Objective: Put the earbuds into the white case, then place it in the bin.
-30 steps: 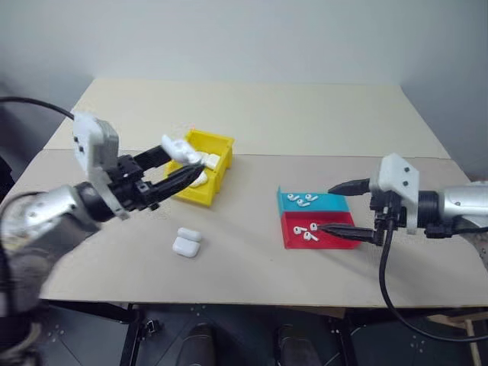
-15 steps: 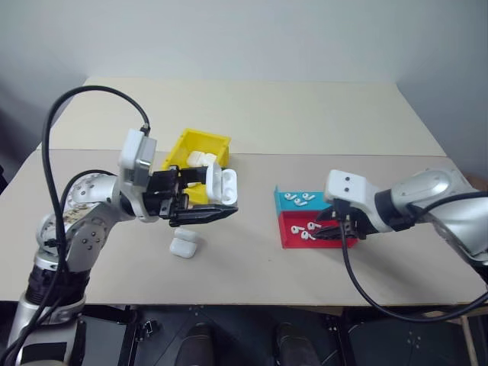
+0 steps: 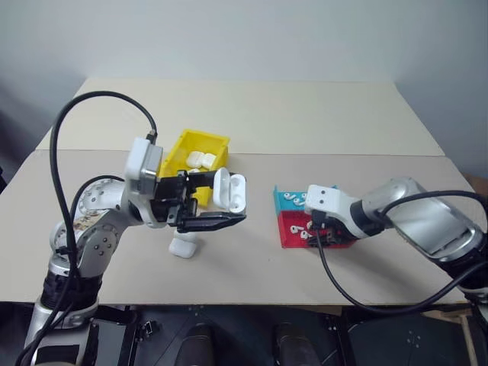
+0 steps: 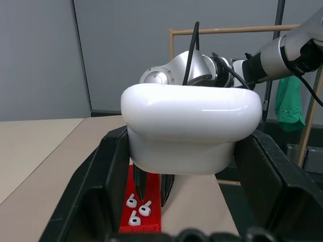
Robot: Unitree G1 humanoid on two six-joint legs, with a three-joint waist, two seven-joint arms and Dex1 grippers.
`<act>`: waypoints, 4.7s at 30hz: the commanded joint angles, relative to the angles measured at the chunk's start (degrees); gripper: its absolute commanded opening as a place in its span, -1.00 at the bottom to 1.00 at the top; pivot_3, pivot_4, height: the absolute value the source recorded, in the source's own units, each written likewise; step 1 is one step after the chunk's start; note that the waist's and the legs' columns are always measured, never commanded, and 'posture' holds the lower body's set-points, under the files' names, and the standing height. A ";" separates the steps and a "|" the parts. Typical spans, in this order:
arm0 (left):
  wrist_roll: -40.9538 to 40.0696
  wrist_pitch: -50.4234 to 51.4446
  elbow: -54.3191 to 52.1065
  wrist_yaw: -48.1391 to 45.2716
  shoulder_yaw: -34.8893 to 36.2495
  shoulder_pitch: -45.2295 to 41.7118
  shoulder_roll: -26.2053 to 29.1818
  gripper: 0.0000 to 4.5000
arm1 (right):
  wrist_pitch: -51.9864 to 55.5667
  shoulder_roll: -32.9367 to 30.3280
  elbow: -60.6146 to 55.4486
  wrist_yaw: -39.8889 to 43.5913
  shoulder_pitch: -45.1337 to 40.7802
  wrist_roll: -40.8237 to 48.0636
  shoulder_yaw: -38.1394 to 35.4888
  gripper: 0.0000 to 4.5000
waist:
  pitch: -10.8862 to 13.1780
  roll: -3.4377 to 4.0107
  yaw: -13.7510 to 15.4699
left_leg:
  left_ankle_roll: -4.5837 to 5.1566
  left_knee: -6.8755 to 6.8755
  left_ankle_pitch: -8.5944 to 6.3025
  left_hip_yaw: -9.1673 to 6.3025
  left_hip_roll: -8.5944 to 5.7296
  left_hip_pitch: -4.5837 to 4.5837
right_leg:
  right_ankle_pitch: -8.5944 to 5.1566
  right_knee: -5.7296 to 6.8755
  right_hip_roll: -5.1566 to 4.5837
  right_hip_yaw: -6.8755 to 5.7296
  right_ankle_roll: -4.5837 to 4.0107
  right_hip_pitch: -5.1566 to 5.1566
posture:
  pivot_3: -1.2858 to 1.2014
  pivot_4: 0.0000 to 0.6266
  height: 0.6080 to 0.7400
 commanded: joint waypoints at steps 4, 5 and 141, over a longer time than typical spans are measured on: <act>-0.12 -0.15 -2.92 1.42 1.58 0.31 0.22 0.25 | -0.11 2.27 2.18 -1.06 -1.58 -3.33 0.56 -0.01 | 0.00 0.00 -0.08 | 0.00 0.00 0.00 0.00 0.00 0.00 | 0.00 0.00 0.00 0.00 0.00 0.00 | 0.03 -0.52 1.00; -0.13 -0.14 -2.96 1.49 1.63 0.33 0.28 0.25 | -0.08 2.64 2.58 -1.07 -1.70 -3.63 0.57 -0.01 | 0.00 0.00 -0.10 | 0.00 0.00 0.00 0.00 0.00 0.00 | 0.00 0.00 0.01 0.00 0.00 0.00 | 0.03 -0.52 1.00; 5.15 8.57 3.74 2.39 0.09 -12.61 -4.48 0.25 | -46.09 6.93 36.83 14.77 -17.44 -8.74 -4.80 -0.06 | 0.05 0.10 -1.21 | 0.01 -0.07 0.00 0.01 0.00 -0.04 | 0.01 -0.07 0.02 0.01 0.04 -0.06 | 0.03 -0.52 1.00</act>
